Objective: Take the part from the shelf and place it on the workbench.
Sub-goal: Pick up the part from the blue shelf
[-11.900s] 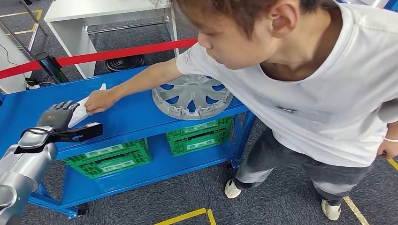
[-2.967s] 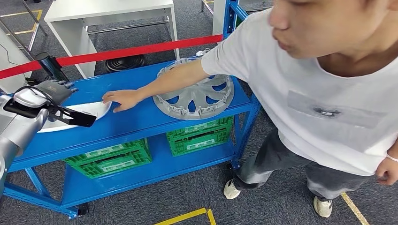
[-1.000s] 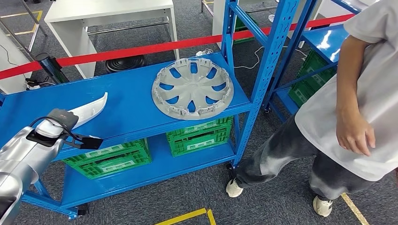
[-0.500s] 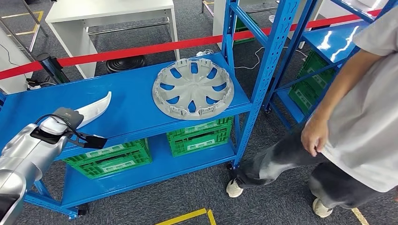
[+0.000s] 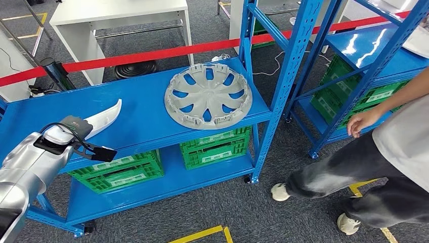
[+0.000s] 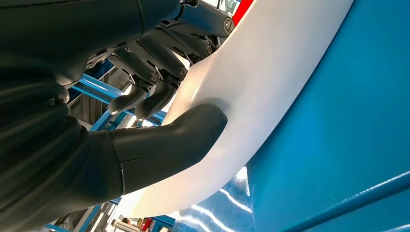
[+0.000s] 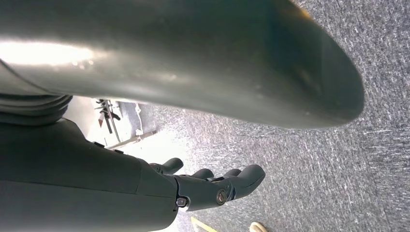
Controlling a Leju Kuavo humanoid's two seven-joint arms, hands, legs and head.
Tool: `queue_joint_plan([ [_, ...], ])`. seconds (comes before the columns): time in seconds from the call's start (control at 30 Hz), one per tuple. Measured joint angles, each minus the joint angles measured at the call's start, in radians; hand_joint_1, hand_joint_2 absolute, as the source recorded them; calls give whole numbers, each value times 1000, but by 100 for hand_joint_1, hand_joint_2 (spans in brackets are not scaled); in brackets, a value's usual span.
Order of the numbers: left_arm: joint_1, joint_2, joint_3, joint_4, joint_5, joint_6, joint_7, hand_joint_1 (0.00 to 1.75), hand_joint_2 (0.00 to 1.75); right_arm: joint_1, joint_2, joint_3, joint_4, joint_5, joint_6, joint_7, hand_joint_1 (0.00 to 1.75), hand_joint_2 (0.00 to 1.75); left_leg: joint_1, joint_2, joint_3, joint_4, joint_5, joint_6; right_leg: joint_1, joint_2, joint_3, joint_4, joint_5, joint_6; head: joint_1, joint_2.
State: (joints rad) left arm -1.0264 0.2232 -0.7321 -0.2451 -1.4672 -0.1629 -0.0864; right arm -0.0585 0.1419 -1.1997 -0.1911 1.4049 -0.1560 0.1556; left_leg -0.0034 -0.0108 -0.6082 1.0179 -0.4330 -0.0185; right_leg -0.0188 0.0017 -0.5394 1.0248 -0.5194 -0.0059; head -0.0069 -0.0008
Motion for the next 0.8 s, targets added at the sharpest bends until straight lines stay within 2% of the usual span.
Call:
queue_joint_plan([
  [0.33,1,-1,0,0,6,30,10,175,175,0,1,0,0,-3,0,0,0,0,0,0,0,0,0,0,0,0,0,0,0,0,0,0],
  [0.47,2,-2,17,0,56,44,6,175,175,0,2,0,0,-4,0,0,0,0,0,0,0,0,0,0,0,0,0,0,0,0,0,0],
  [0.8,2,-4,84,-7,120,104,-91,175,175,0,3,0,0,2,8,0,0,0,0,0,0,0,0,0,0,0,0,0,0,0,0,0],
])
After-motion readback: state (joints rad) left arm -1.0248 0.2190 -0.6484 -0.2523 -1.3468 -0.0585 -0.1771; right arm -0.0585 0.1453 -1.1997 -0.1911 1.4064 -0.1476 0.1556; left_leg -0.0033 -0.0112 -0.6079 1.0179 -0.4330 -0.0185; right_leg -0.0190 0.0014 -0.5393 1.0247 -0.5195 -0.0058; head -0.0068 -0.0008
